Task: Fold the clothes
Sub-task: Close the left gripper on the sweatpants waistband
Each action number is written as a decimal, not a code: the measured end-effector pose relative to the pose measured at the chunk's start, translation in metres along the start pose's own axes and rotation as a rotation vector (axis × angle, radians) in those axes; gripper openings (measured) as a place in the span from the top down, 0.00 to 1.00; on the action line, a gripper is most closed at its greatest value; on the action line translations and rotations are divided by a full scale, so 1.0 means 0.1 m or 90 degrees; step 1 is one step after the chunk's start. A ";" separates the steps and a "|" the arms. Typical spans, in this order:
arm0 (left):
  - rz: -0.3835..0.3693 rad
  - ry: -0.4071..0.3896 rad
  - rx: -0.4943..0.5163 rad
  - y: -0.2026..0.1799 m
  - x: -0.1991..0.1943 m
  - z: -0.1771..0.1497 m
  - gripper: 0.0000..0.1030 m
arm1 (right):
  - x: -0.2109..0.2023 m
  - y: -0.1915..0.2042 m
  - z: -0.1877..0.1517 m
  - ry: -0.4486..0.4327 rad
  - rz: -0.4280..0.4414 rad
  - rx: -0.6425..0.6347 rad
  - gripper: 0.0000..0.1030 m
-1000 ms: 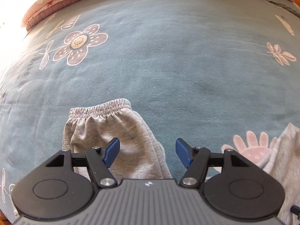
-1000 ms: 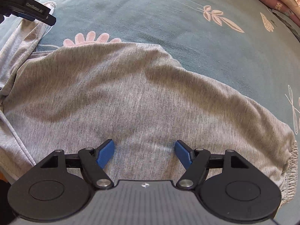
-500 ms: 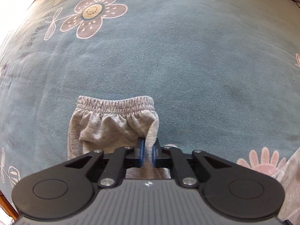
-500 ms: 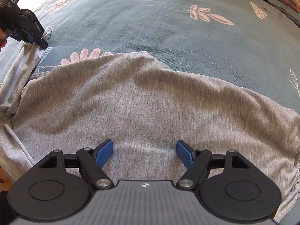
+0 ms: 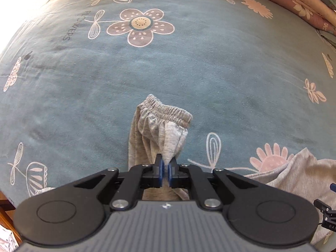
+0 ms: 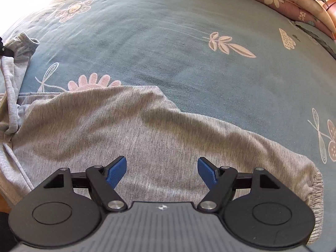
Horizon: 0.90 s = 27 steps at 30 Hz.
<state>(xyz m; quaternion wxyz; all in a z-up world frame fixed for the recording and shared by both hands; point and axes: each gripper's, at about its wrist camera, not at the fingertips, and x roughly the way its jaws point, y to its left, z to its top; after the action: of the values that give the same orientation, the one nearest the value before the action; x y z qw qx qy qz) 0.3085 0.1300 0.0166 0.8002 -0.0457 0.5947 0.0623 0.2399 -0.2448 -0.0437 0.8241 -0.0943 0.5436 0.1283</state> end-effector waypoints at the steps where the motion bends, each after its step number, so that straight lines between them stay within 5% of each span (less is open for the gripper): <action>1: 0.005 0.003 -0.006 0.08 -0.04 -0.05 0.97 | -0.01 0.02 0.01 0.001 -0.008 -0.013 0.24; 13: 0.082 0.056 -0.071 0.94 -0.14 -0.65 0.97 | -0.05 0.15 0.14 0.011 -0.055 -0.093 0.24; 27: 0.129 0.132 -0.097 1.49 0.04 -1.22 0.97 | -0.03 0.29 0.20 0.049 -0.086 -0.177 0.24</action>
<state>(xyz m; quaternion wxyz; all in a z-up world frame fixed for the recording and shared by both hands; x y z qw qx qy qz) 0.1711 0.2599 -0.0225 0.7185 -0.0523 0.6690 0.1828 0.2472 -0.2114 -0.0340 0.7884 -0.2486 0.5443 0.1425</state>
